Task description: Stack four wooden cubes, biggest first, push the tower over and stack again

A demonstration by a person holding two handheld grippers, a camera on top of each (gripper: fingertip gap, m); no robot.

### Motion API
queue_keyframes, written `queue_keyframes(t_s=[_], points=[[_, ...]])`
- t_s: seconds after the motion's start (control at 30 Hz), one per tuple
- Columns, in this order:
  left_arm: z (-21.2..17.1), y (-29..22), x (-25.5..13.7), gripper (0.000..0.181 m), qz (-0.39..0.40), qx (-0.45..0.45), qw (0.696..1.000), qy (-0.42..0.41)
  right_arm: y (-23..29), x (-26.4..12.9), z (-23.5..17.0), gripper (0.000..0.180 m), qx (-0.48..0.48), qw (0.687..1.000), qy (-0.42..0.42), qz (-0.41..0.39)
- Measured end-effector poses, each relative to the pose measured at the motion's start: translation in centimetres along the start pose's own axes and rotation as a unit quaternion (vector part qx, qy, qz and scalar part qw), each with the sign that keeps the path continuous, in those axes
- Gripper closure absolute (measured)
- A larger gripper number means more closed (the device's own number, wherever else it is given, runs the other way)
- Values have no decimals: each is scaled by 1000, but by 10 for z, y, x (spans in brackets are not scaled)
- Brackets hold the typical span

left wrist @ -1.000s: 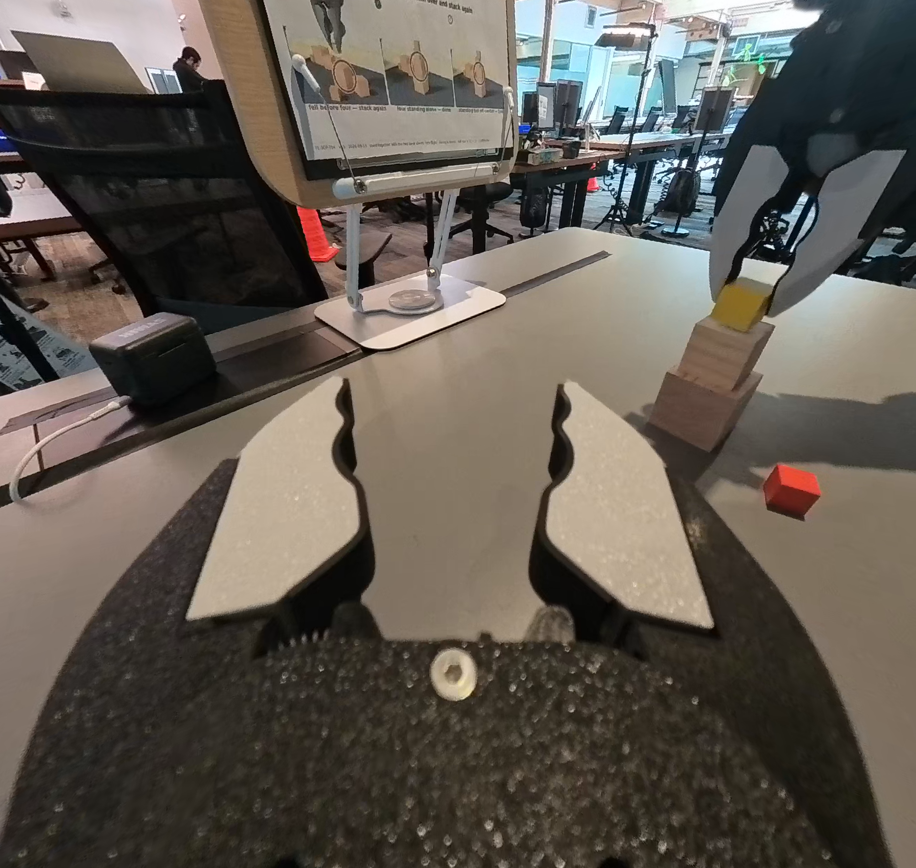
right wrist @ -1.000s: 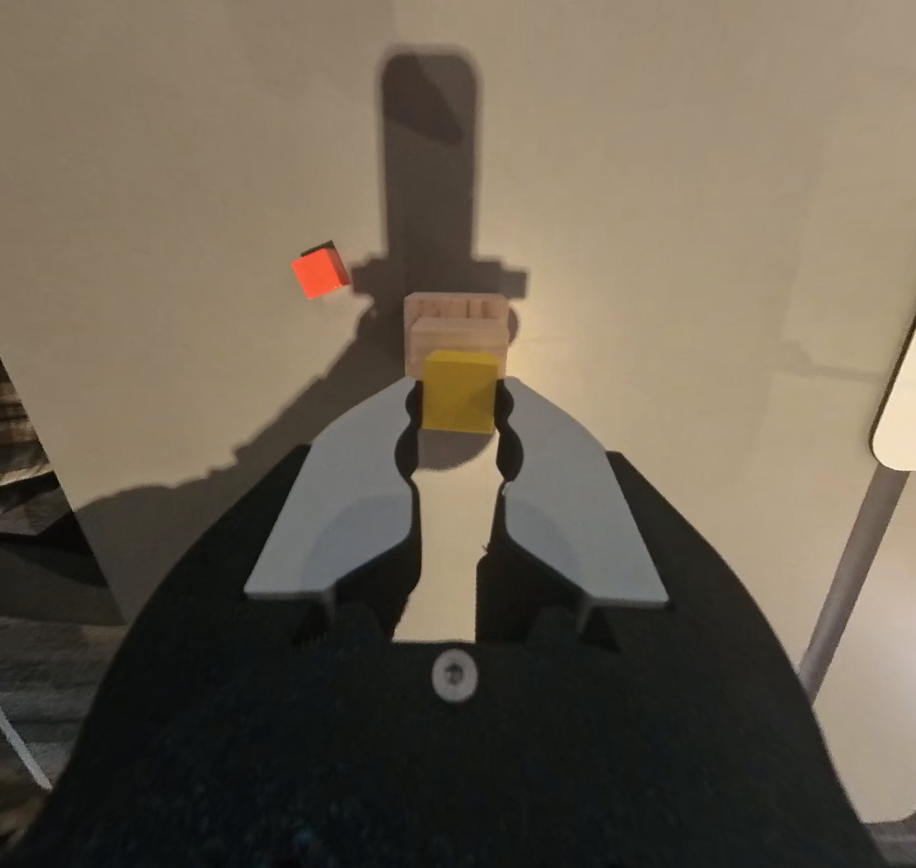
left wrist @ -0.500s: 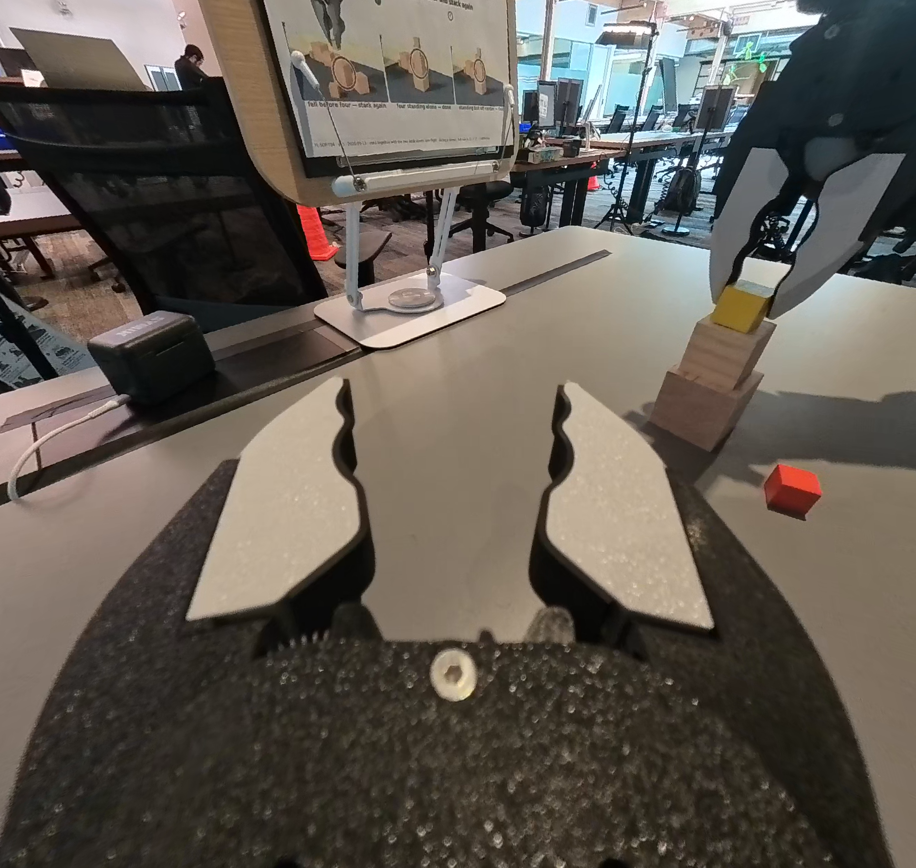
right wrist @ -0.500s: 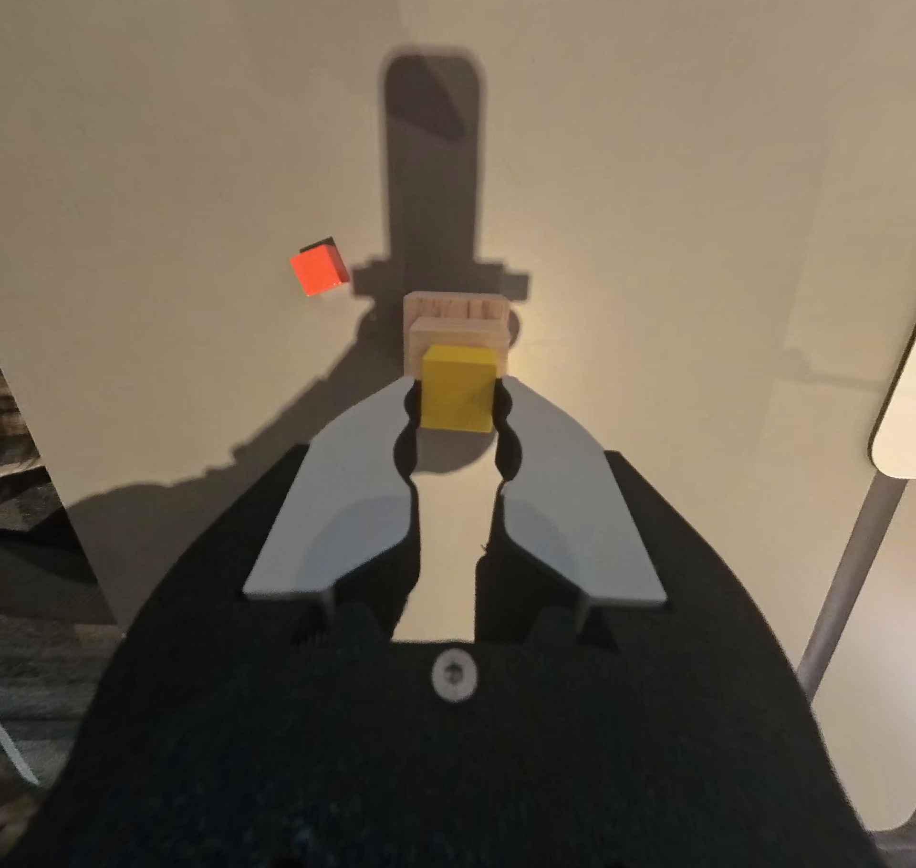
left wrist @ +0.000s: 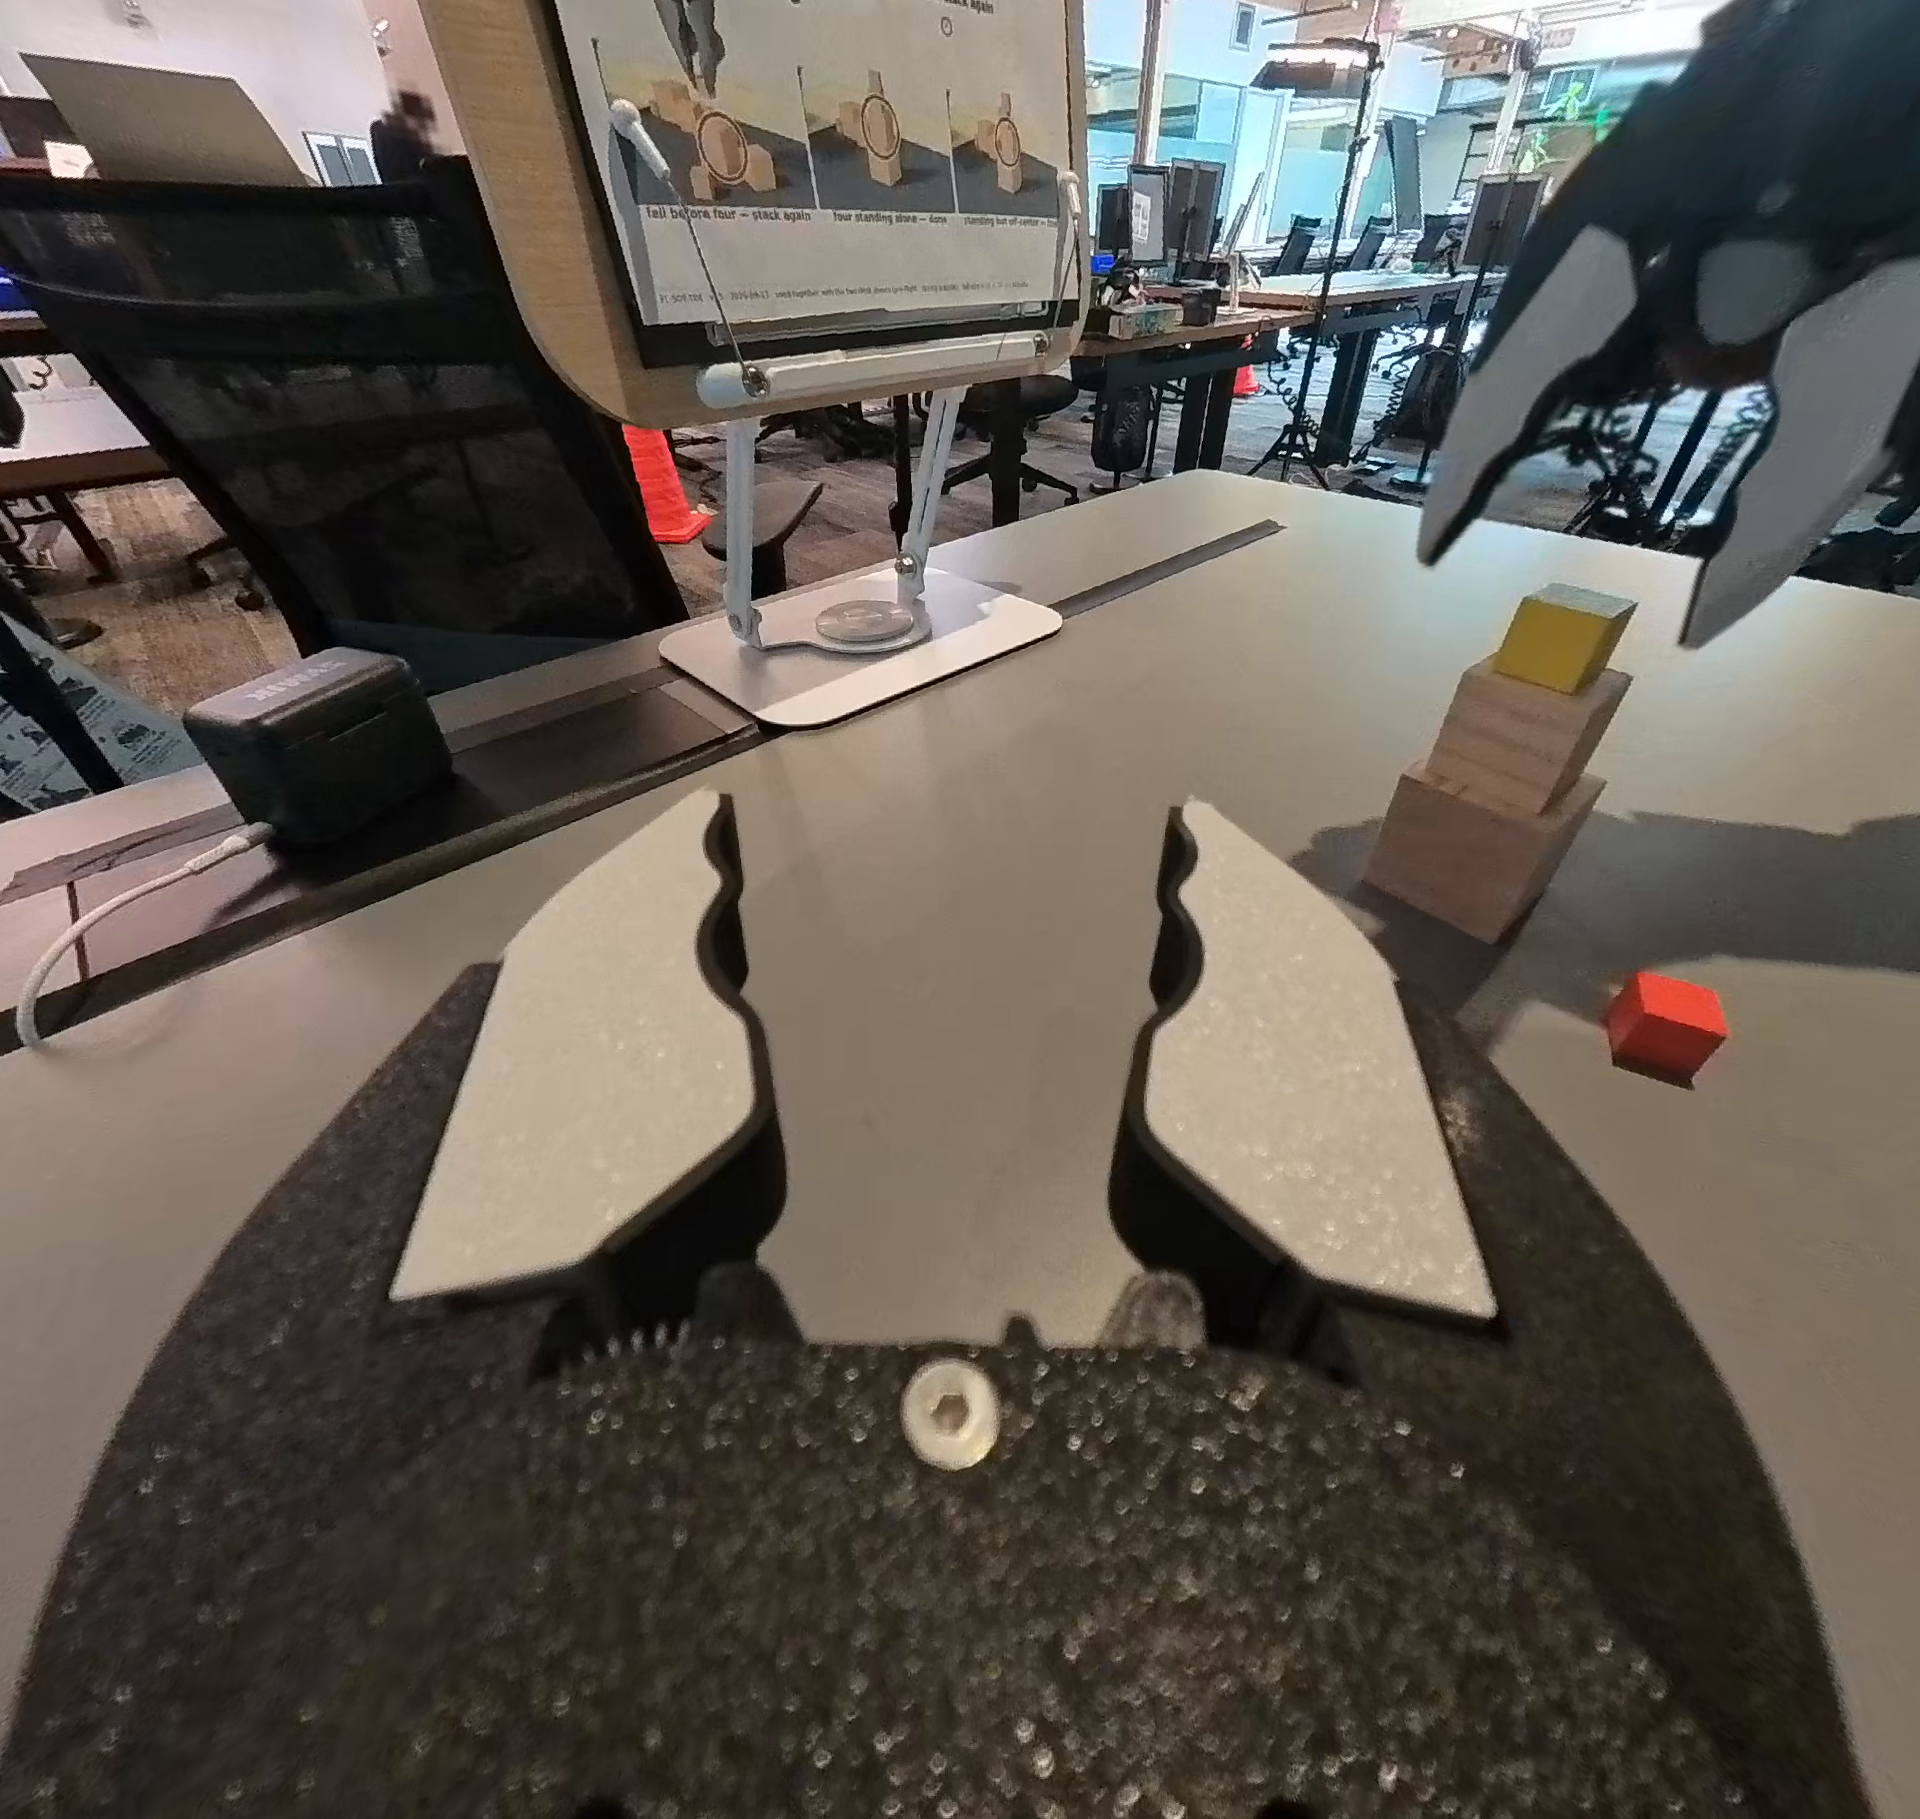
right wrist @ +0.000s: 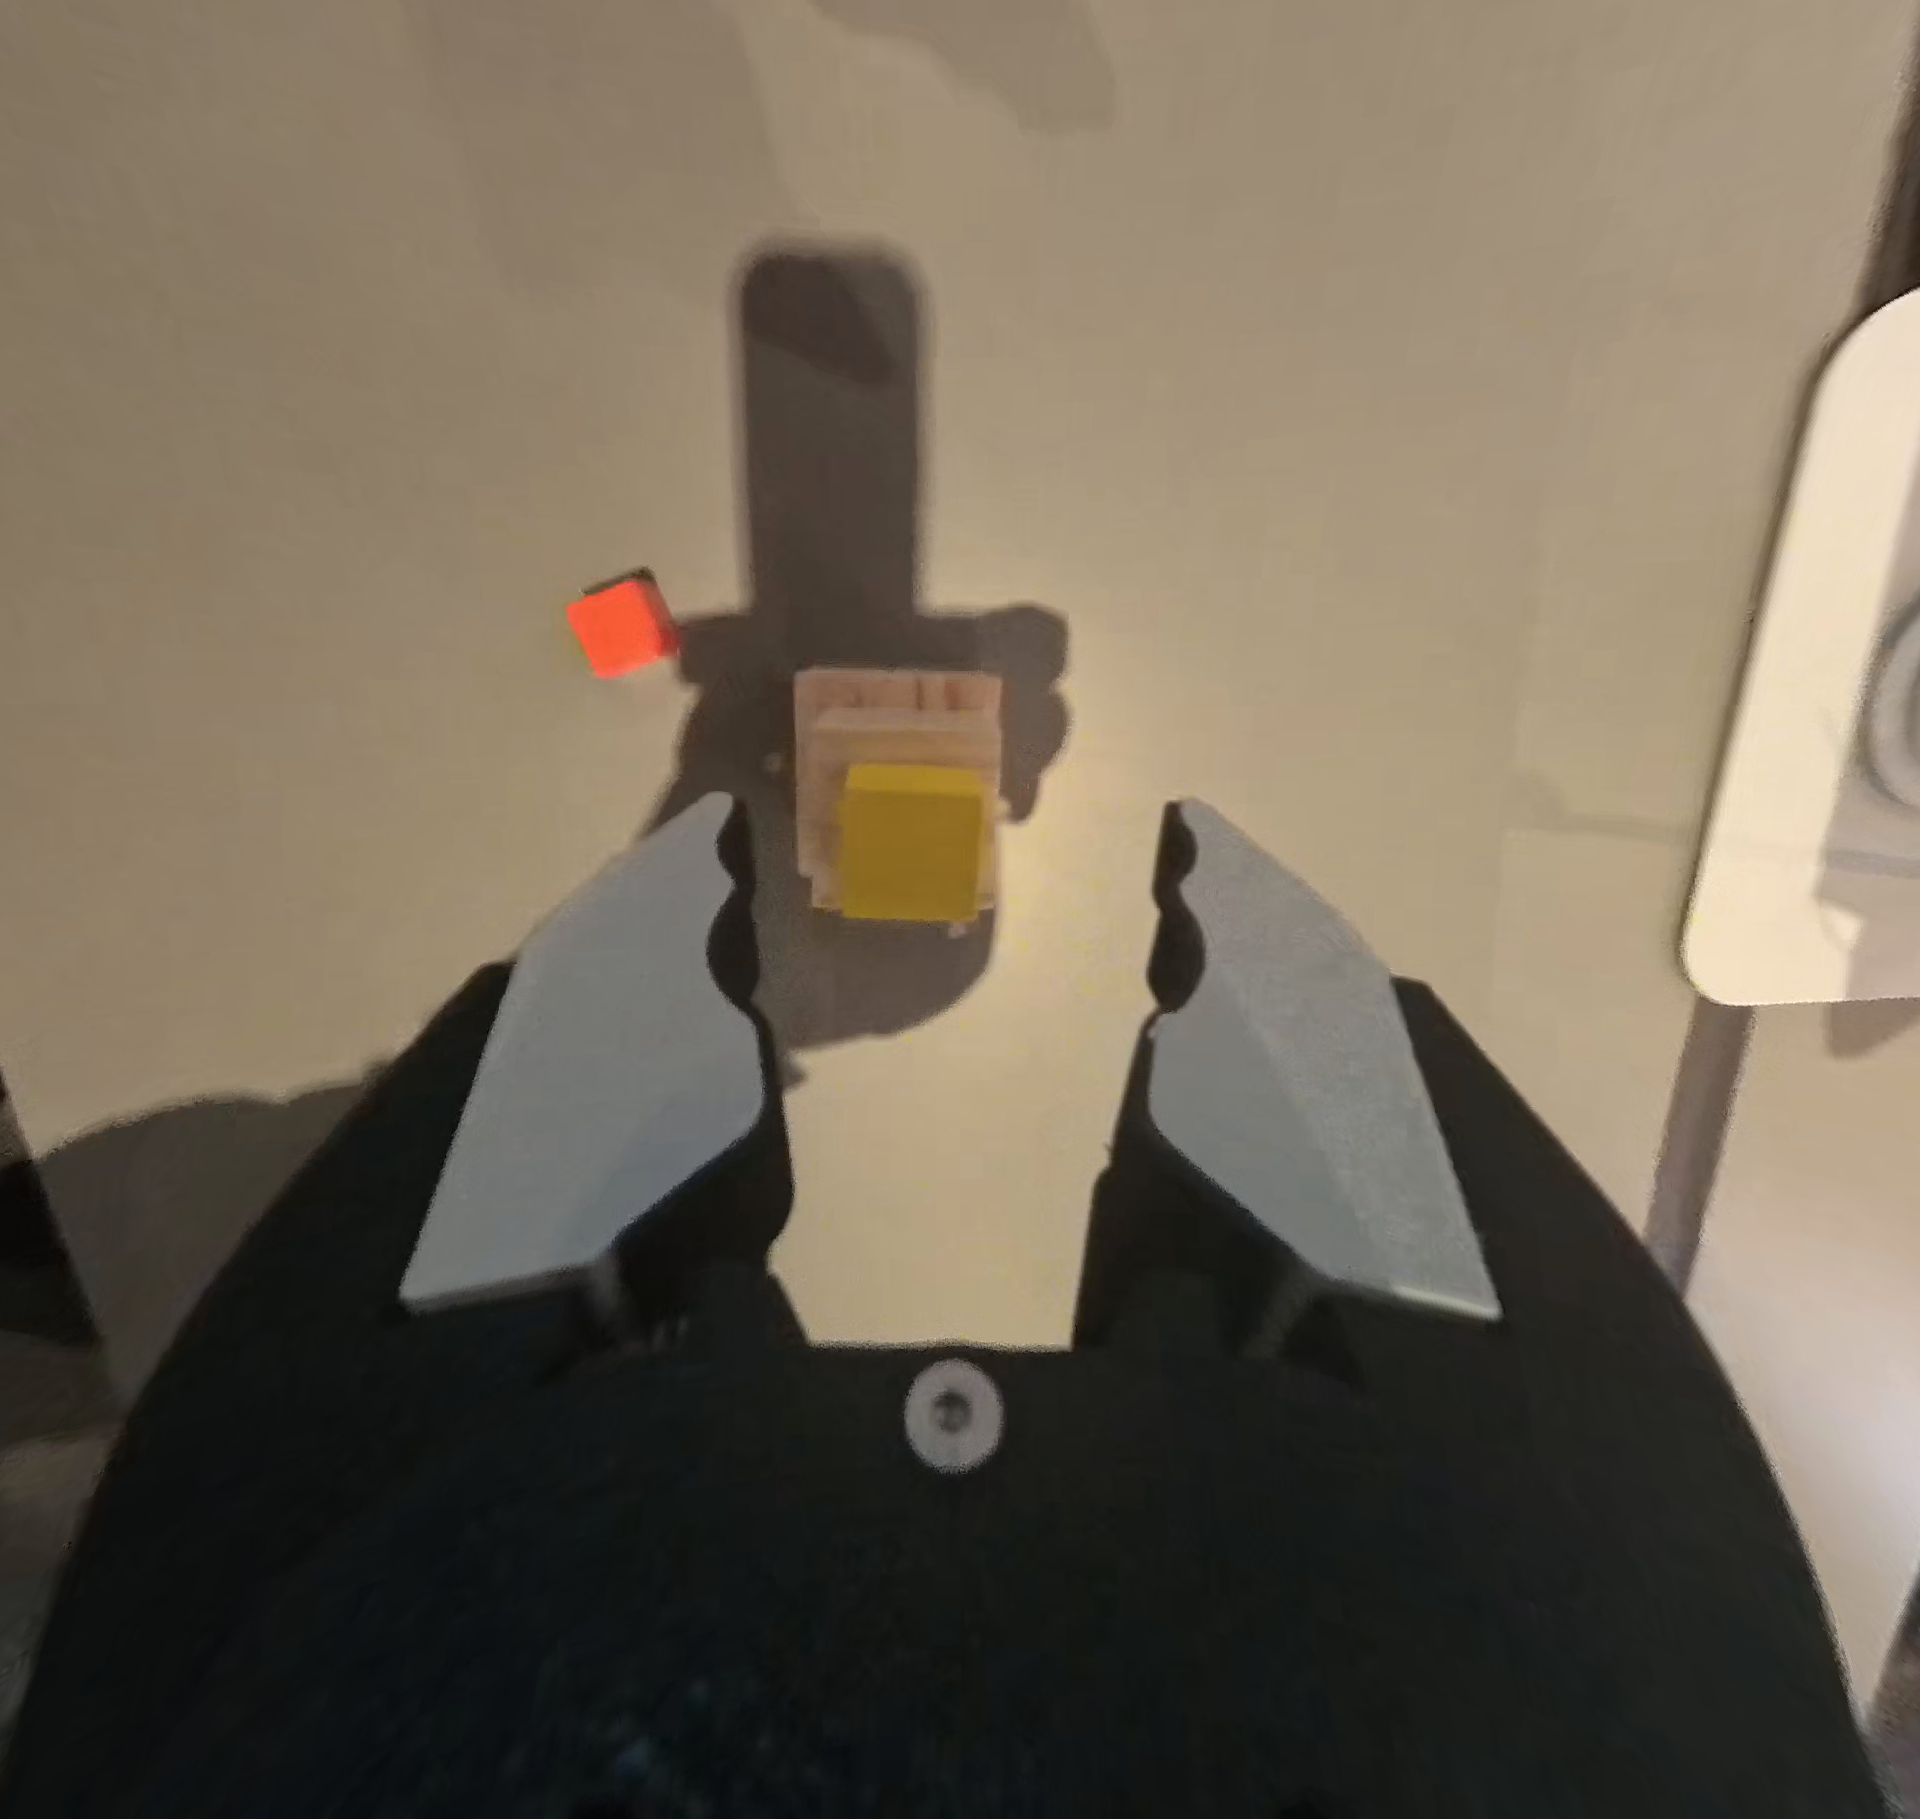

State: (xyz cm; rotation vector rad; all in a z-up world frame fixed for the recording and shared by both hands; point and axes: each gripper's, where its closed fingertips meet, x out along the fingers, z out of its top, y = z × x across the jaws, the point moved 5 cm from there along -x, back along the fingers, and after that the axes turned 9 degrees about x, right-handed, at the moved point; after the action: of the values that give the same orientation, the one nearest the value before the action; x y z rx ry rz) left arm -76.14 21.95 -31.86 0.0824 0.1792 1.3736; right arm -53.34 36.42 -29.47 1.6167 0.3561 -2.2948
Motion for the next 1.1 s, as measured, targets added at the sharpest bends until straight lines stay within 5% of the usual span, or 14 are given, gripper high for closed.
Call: queue_keyframes(t_s=[0.23, 0.43, 0.73, 1.1], points=[[1, -5, 2, 101, -24, -4, 1000, 2, 26, -49, 7, 88, -29, 989, -110, -97], [13, -87, 28, 99, -200, -49, 977, 64, 64, -61, -33, 89, 22, 977, -176, -117], [-13, -179, 51, 105, -165, 33, 964, 205, 95, -31, -99, 92, 121, 966, -211, -94], [-40, -213, 65, 123, -185, 93, 935, 287, 104, -14, -109, 94, 138, 958, -242, -70]])
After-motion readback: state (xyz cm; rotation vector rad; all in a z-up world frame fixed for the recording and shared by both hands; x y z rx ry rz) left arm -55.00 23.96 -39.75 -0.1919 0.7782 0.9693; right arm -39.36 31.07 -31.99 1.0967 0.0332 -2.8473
